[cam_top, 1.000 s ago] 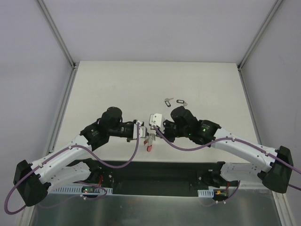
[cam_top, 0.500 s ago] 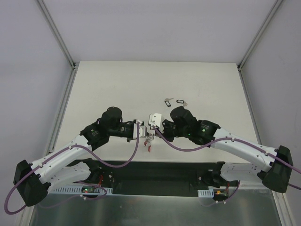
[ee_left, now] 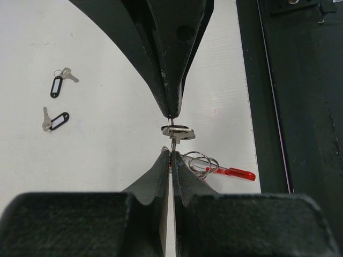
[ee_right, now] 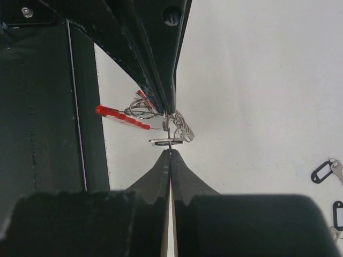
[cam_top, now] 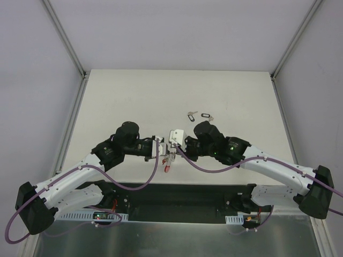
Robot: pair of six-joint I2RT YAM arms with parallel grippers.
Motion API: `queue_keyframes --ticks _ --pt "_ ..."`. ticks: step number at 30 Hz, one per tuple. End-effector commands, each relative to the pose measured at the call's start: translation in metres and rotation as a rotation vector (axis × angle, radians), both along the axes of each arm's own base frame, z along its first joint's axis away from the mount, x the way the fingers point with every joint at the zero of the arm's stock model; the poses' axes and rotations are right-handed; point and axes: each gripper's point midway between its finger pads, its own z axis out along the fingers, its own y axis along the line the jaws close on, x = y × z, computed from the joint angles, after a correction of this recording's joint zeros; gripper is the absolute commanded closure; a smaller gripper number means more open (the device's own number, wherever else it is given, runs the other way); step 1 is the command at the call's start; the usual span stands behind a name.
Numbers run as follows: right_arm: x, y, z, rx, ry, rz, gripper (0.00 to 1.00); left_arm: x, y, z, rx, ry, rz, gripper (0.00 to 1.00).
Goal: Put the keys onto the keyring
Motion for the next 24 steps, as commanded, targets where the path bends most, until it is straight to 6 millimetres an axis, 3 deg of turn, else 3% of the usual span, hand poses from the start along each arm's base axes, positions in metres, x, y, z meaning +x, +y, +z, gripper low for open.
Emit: queue_keyframes --ticks 1,24 --pt "0.0042 0.0066 0.0235 0.059 -0.056 0.006 0.99 0.0018 -0.0074 0.0278 -0.073 -0.068 -0.014 1.00" --pt "-0.0005 0.0052 0.0275 0.076 -0.055 0.023 0.99 0.0037 -0.0069 0.0276 -0.070 -0.064 -0.002 1.00"
